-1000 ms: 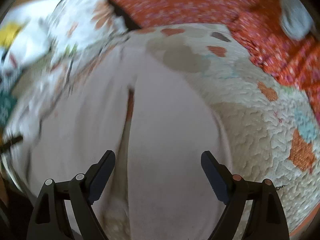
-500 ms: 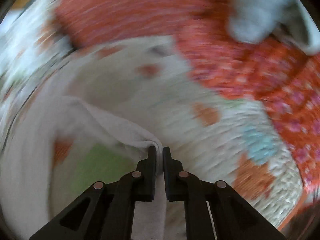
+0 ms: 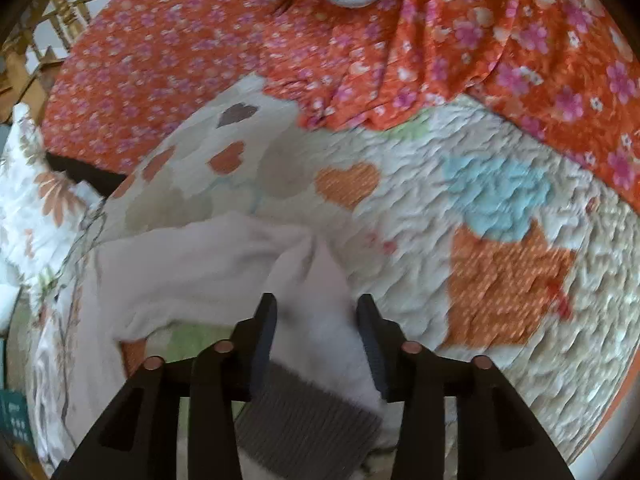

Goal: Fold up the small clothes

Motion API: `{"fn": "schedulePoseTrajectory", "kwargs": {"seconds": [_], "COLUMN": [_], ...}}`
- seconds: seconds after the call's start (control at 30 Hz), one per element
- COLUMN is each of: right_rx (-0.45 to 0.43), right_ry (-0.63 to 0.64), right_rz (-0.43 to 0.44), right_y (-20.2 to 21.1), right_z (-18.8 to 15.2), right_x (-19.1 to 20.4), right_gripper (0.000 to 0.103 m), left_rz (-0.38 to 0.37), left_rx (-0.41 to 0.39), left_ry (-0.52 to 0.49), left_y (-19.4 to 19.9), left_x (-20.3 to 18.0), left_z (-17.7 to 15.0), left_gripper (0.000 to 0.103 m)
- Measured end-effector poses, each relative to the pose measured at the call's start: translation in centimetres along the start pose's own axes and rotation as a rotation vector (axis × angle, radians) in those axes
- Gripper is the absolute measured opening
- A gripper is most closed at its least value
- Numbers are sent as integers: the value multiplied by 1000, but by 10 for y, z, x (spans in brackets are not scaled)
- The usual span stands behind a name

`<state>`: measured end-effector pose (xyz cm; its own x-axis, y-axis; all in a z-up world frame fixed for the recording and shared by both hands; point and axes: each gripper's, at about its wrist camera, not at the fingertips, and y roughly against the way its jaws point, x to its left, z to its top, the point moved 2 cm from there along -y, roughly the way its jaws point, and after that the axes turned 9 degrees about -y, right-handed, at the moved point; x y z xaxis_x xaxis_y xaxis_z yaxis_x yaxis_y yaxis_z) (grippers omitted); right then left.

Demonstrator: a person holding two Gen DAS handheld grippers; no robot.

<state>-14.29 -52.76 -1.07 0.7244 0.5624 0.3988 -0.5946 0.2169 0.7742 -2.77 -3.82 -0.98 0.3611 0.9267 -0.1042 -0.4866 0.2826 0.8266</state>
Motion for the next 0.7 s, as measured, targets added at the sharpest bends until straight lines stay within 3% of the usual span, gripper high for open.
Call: {"fn": "schedulePoseTrajectory", "kwargs": {"seconds": [0.2,0.5,0.7], "right_rx": [-10,-32,-134], "right_ry": [68,143,249], "right_rz": [13,49,-20], "right_y": [7,17,55], "right_z": [-21,-41,-19], "right_x": [19,38,34], "right_gripper": [49,52,52], "left_rz": [13,-26,-51], "left_rx": [1,-11,-13], "left_ry": [10,12,6], "left_y": [3,14,16], "left_x": [-1,-19,-26], "left_z": [-5,-24,-24], "left_gripper": [65,69,70]}}
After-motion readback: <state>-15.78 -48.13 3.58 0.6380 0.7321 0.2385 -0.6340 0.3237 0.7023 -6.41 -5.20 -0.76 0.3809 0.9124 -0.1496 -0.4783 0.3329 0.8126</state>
